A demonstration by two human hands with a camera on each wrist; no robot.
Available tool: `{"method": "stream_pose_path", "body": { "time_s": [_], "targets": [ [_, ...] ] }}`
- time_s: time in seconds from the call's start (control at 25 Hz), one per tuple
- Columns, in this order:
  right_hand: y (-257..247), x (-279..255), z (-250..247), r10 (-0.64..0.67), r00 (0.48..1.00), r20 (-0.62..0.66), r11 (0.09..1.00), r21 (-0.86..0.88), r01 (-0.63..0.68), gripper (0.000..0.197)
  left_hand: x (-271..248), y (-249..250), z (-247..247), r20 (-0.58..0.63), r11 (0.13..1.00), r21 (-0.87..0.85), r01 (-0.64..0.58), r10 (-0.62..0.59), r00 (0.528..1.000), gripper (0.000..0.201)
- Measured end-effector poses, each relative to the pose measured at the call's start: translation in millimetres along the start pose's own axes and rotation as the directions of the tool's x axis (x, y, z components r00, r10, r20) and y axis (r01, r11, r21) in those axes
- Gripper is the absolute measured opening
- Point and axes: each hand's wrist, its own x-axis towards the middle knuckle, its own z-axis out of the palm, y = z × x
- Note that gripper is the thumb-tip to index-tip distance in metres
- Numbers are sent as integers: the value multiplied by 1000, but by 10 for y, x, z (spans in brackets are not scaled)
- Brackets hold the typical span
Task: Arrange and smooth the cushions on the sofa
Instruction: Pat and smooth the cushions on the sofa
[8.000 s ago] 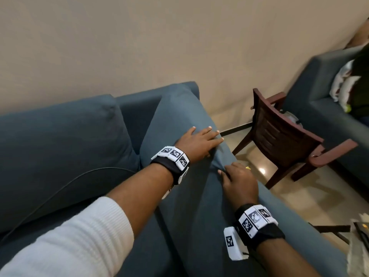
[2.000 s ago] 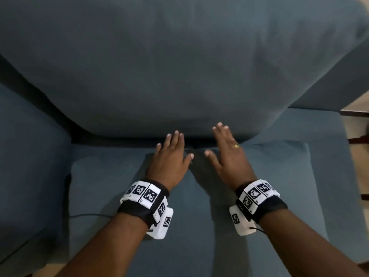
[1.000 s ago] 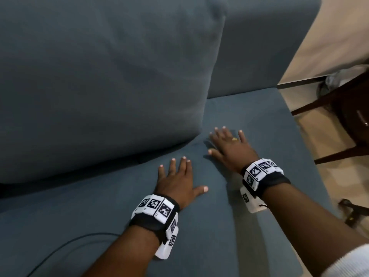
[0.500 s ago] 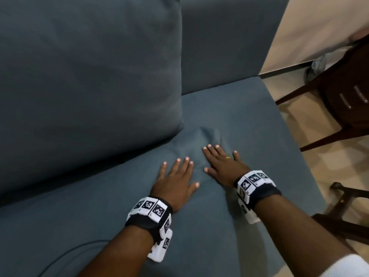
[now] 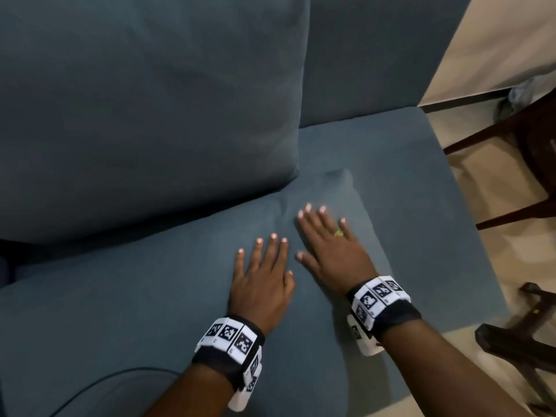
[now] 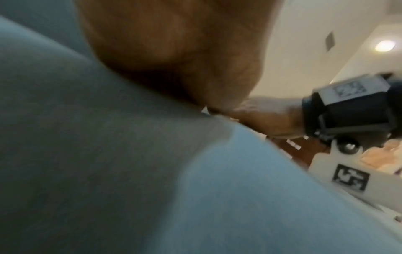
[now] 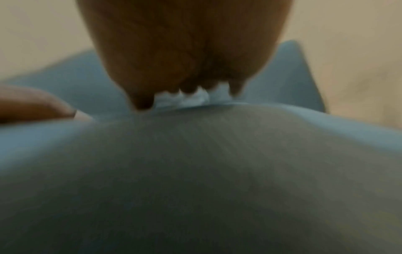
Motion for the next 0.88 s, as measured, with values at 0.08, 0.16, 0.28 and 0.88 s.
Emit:
{"method": "stream_pose_path", "body": {
  "time_s": [0.08,0.16,0.28,0.88],
  "targets": [
    [-179,-78,73,-35,998,47,999,2,35,85,-180,-77,40,2,1000,18,-15,15,1000,68],
    [-322,-24,-49,47,997,-55,989,141,-39,73,-235,-223,-35,-58,998,-17,64,-65,996,69],
    [-627,-131,107,-136,991,12,988,-70,136,72,-445,-546,-46,-29,994,0,108,-108,994,72],
    [-2412,-95,759,-226,943,244,941,-196,276,81,-1532,-2161,84,-142,971,-33,237,-240,960,67]
  ]
}}
